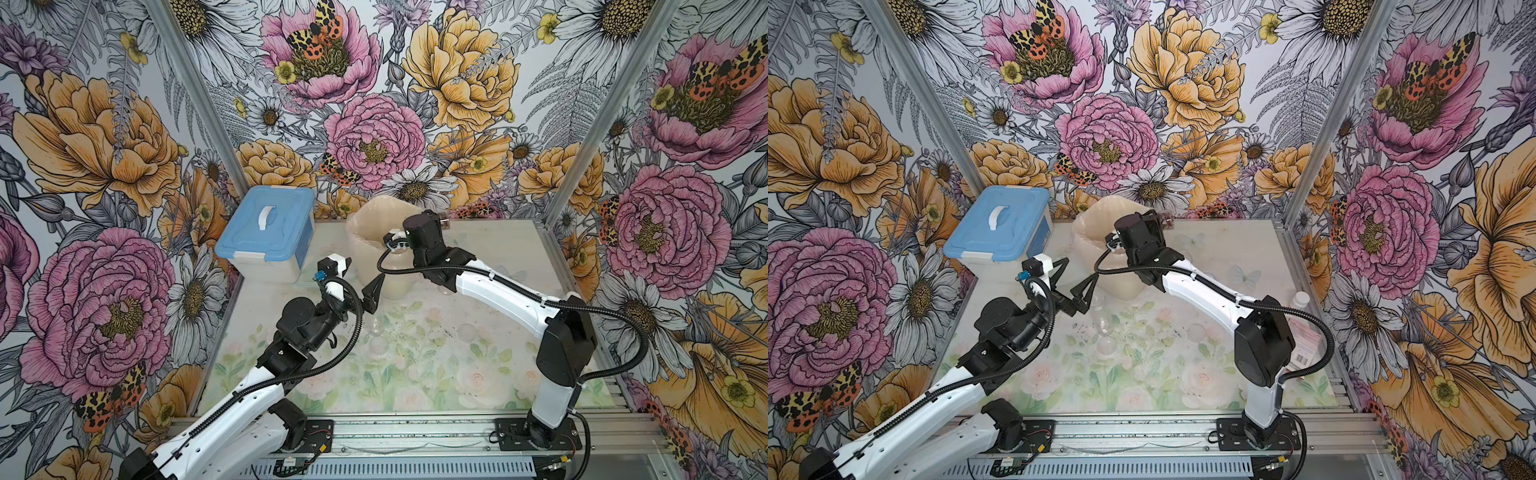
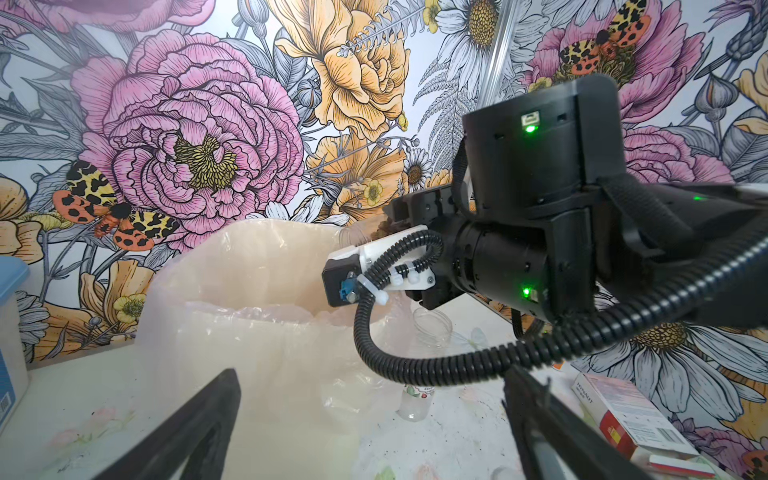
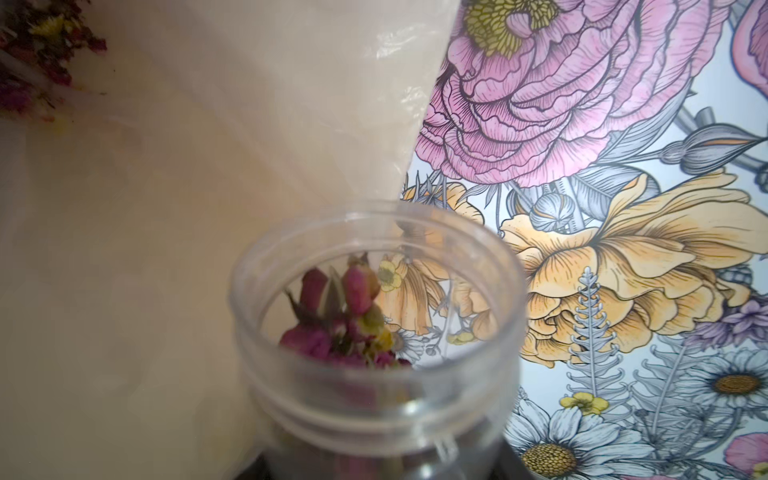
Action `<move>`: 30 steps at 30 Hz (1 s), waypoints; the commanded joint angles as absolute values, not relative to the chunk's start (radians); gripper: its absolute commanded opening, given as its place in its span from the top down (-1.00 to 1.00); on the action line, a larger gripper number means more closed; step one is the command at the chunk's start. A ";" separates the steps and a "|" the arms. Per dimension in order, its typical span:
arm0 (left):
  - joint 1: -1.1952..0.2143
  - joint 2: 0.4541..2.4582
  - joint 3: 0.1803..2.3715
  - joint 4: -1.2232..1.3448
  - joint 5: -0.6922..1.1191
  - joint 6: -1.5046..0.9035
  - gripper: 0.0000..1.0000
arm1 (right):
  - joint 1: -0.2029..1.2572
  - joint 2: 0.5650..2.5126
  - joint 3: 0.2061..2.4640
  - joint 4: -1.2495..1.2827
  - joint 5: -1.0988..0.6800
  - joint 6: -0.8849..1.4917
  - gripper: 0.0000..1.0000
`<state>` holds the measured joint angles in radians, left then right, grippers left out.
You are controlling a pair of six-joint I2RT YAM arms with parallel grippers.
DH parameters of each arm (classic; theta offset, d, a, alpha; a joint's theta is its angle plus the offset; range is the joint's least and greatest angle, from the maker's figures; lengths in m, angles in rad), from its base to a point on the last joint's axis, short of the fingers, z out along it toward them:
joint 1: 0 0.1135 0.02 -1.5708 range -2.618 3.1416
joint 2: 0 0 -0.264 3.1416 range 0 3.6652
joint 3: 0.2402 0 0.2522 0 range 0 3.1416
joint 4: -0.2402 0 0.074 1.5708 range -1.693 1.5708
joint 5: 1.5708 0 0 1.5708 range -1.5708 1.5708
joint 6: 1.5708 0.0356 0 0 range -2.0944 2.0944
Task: Empty the moldy dried flower tea in the jars
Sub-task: Pour the moldy dried flower tea into the trash bin.
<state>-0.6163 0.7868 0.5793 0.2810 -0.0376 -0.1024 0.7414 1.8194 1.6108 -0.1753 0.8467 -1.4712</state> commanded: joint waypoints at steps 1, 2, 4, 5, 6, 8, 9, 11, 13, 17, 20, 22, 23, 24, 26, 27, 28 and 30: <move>-0.605 0.776 0.566 0.309 -0.048 -0.113 -0.98 | 0.744 1.787 1.613 0.007 0.828 -1.620 0.80; -0.604 0.776 0.566 0.308 -0.048 -0.114 -0.98 | 0.742 1.791 1.625 0.008 0.824 -1.626 0.80; -0.600 0.774 0.565 0.308 -0.045 -0.113 -0.97 | 0.739 1.798 1.641 0.008 0.814 -1.653 0.80; -0.599 0.773 0.562 0.308 -0.046 -0.114 -0.97 | 0.739 1.803 1.650 0.008 0.810 -1.672 0.80; -0.597 0.772 0.559 0.310 -0.047 -0.114 -0.97 | 0.738 1.807 1.658 0.008 0.806 -1.690 0.80; -0.591 0.767 0.553 0.320 -0.048 -0.116 -0.97 | 0.736 1.813 1.670 0.007 0.794 -1.724 0.80; -0.589 0.764 0.551 0.323 -0.048 -0.119 -0.97 | 0.736 1.815 1.677 0.008 0.784 -1.743 0.79; -0.580 0.757 0.544 0.329 -0.044 -0.124 -0.98 | 0.736 1.811 1.680 0.008 0.756 -1.781 0.79; -0.574 0.748 0.540 0.327 -0.037 -0.127 -0.97 | 0.736 1.805 1.683 0.008 0.729 -1.810 0.79; -0.552 0.724 0.525 0.321 -0.020 -0.136 -0.98 | 0.731 1.801 1.687 0.007 0.681 -1.859 0.77; -0.533 0.702 0.518 0.310 -0.004 -0.144 -0.97 | 0.724 1.809 1.704 -0.010 0.677 -1.864 0.75; -0.521 0.687 0.511 0.310 -0.002 -0.149 -0.98 | 0.723 1.816 1.715 -0.015 0.675 -1.867 0.74; -0.514 0.681 0.506 0.310 0.000 -0.153 -0.98 | 0.723 1.819 1.724 -0.019 0.675 -1.870 0.74; -0.507 0.675 0.502 0.310 0.002 -0.157 -0.98 | 0.723 1.822 1.731 -0.023 0.675 -1.870 0.74; -0.496 0.666 0.499 0.307 0.010 -0.164 -0.98 | 0.721 1.828 1.745 -0.035 0.676 -1.870 0.74; -0.491 0.664 0.497 0.306 0.013 -0.168 -0.98 | 0.721 1.829 1.750 -0.042 0.676 -1.870 0.73; -0.487 0.662 0.495 0.305 0.016 -0.169 -0.98 | 0.721 1.831 1.755 -0.050 0.677 -1.870 0.73; -0.478 0.658 0.491 0.304 0.021 -0.175 -0.98 | 0.719 1.837 1.761 -0.065 0.675 -1.870 0.73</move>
